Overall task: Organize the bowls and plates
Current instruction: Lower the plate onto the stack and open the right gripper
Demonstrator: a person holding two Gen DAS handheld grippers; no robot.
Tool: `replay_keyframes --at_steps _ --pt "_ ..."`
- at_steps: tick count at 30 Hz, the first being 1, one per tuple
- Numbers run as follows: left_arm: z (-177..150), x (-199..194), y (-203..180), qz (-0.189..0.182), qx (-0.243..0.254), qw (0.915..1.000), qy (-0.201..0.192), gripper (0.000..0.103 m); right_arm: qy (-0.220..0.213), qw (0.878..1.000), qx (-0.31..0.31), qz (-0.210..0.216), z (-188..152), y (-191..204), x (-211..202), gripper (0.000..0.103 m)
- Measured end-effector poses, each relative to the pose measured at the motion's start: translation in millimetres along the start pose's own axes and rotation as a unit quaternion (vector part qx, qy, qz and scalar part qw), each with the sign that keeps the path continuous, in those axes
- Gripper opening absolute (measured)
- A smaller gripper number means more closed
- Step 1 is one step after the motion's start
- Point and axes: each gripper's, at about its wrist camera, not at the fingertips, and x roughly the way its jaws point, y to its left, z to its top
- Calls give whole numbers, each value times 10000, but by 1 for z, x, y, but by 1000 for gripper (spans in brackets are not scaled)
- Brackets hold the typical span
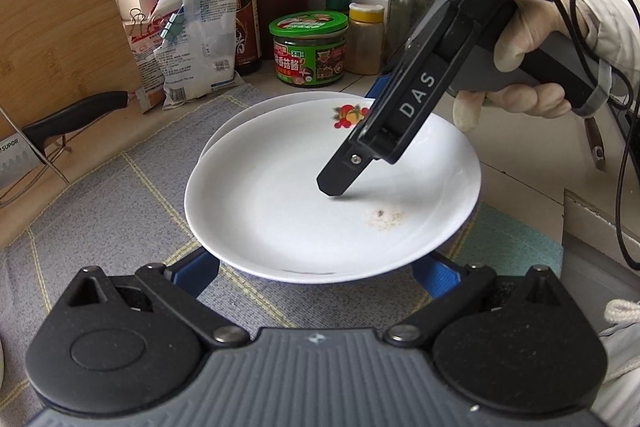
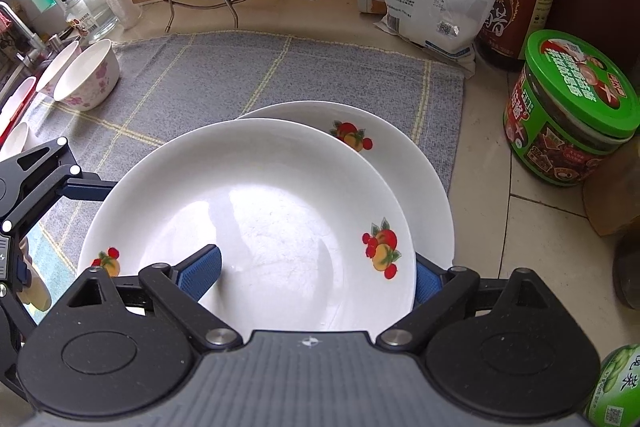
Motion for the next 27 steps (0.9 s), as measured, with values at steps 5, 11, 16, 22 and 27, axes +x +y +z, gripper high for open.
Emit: replay_keyframes --at_steps 5,11,16,22,27 --pt "0 1 0 -23 57 10000 10 102 1 10000 55 12 -1 -1 -2 98" --pt "0 0 2 -45 64 10000 -4 102 15 9998 158 82 -4 -4 -7 98" --pt "1 -1 4 -38 66 10000 -12 102 15 9997 222 97 -7 -3 -10 99" --pt "1 -2 3 -35 81 10000 -25 102 20 9996 268 124 -10 -3 -13 99" --pt "1 -4 5 5 74 10000 -64 101 -3 9990 381 226 -14 -5 -16 102"
